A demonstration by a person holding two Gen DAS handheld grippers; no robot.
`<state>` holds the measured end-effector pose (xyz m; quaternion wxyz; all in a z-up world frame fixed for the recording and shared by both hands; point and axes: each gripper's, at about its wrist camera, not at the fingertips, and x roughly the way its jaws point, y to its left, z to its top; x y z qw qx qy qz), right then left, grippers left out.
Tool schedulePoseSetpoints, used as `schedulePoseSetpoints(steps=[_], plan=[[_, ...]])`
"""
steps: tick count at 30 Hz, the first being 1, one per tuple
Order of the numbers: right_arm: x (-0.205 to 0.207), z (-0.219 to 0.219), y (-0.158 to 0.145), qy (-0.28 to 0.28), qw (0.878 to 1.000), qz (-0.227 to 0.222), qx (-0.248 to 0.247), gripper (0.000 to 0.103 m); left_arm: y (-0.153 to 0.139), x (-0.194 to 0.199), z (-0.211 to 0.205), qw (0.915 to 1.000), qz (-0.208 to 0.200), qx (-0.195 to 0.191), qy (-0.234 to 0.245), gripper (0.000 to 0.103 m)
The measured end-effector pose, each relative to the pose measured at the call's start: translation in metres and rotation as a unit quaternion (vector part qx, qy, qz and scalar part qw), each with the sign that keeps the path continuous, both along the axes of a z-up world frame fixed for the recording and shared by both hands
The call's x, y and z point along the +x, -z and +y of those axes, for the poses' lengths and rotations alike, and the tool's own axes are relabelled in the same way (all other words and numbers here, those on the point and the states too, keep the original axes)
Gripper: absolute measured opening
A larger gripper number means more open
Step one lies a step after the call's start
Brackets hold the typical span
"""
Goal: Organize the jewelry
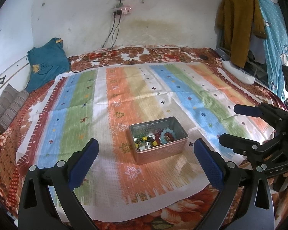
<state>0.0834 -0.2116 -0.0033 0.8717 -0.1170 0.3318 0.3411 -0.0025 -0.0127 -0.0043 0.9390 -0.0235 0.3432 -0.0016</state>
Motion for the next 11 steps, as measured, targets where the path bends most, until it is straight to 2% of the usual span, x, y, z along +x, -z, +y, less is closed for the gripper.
schedulePoseSetpoints(steps=[11], plan=[[0.0024,-0.0014,0.0014,-0.001,1.0,0.0,-0.005,0.095,-0.0018,0.0004,0.0041,1.0,0.0,-0.007,0.0,0.097]])
